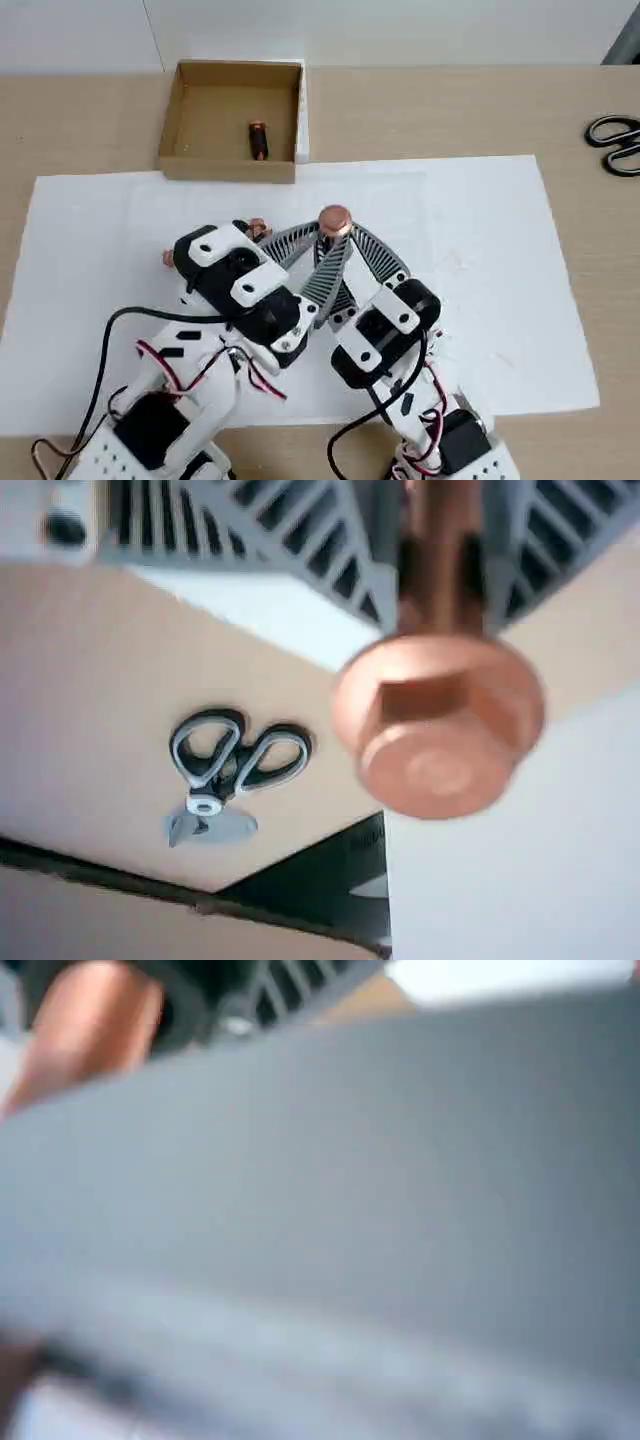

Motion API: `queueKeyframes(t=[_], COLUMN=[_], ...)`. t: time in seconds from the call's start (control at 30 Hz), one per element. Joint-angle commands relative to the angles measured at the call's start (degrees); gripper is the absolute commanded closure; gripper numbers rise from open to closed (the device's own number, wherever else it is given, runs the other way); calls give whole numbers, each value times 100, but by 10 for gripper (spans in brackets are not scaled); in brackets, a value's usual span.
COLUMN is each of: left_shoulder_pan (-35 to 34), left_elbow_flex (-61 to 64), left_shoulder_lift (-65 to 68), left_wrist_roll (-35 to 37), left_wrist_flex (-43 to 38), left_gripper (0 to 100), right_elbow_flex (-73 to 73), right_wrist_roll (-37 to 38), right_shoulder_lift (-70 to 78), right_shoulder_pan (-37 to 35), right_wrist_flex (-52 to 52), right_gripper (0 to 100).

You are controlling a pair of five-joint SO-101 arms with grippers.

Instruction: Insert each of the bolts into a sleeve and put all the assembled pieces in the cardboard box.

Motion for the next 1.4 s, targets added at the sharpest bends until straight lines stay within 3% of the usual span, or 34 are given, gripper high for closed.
queueKeyframes(t=[0.0, 0.4, 0.6, 0.93, 1.17, 1.37], left_shoulder_pan=[9, 9, 9, -9, -598, -818], left_elbow_flex=[-145, -189, -189, -382, -374, -391], left_shoulder_lift=[-114, 343, 316, 343, 352, 343], left_wrist_roll=[9, -18, -202, -211, -237, -668], left_wrist_flex=[185, 211, 695, 747, 747, 1055], left_gripper=[994, 990, 867, 863, 862, 862], right_elbow_flex=[-352, -360, -360, -360, -360, -360], right_wrist_roll=[44, 53, 53, 53, 53, 53], right_shoulder_lift=[-48, -48, -48, -48, -48, -48], right_shoulder_pan=[-4, -4, -4, -4, -4, -4], right_wrist_flex=[-13, -13, -13, -13, -13, -13], right_gripper=[995, 995, 995, 995, 995, 995])
